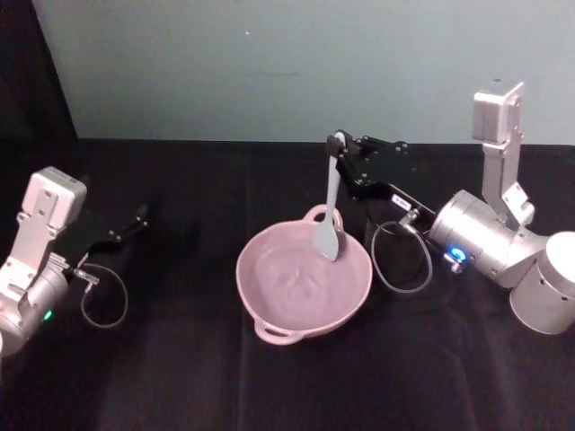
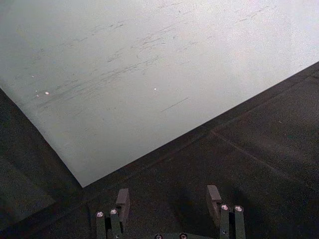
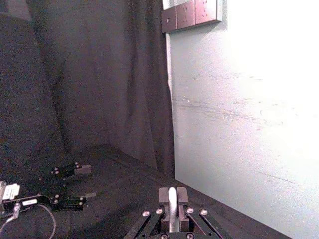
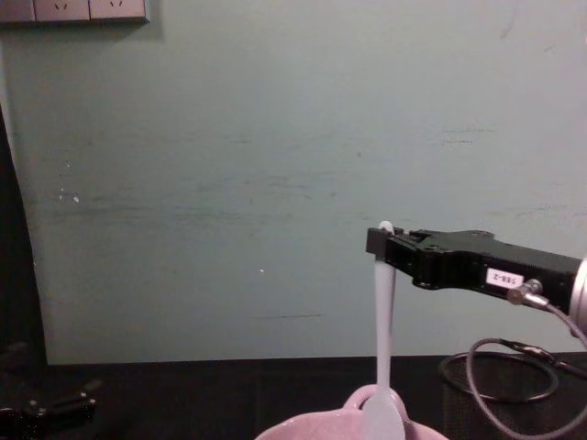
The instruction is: Use the one hand to pick up the spoon and stir the clear water in the bowl.
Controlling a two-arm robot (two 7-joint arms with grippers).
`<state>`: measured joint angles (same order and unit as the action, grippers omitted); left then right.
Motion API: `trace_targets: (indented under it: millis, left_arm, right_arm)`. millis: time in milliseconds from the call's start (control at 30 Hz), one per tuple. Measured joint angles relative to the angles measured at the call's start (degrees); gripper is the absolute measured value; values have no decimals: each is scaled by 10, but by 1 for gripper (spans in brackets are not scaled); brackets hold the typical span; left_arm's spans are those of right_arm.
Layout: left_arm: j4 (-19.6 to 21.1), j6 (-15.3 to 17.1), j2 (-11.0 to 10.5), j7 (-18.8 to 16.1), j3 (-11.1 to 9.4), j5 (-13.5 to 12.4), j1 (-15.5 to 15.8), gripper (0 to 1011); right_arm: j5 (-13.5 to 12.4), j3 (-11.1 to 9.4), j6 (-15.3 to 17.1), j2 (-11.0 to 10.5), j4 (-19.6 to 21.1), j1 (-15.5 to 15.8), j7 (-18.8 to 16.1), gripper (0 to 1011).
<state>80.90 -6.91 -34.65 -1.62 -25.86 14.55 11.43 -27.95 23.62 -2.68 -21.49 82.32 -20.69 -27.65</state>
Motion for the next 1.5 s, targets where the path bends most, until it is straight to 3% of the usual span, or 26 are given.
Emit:
trace_targets:
  millis: [333,767,967,1233,1500]
  left_arm:
    - [0,0,0,0,0,0,0,1011]
    - [0,0,0,0,0,0,0,1011]
    - [0,0,0,0,0,0,0,1011]
    - [0,0,0,0,0,0,0,1011]
    - [0,0,0,0,0,0,0,1011]
  right_arm:
    - [6,-3,15,-15,30,16,2,105]
    - [31,48,47,-19,102,33,-8,105]
    - [32,58,48,-14,111,32,-12,105]
    - [30,51,42,-13,119,22,-8,105]
    - [28,24,51,-34,153,0,2,105]
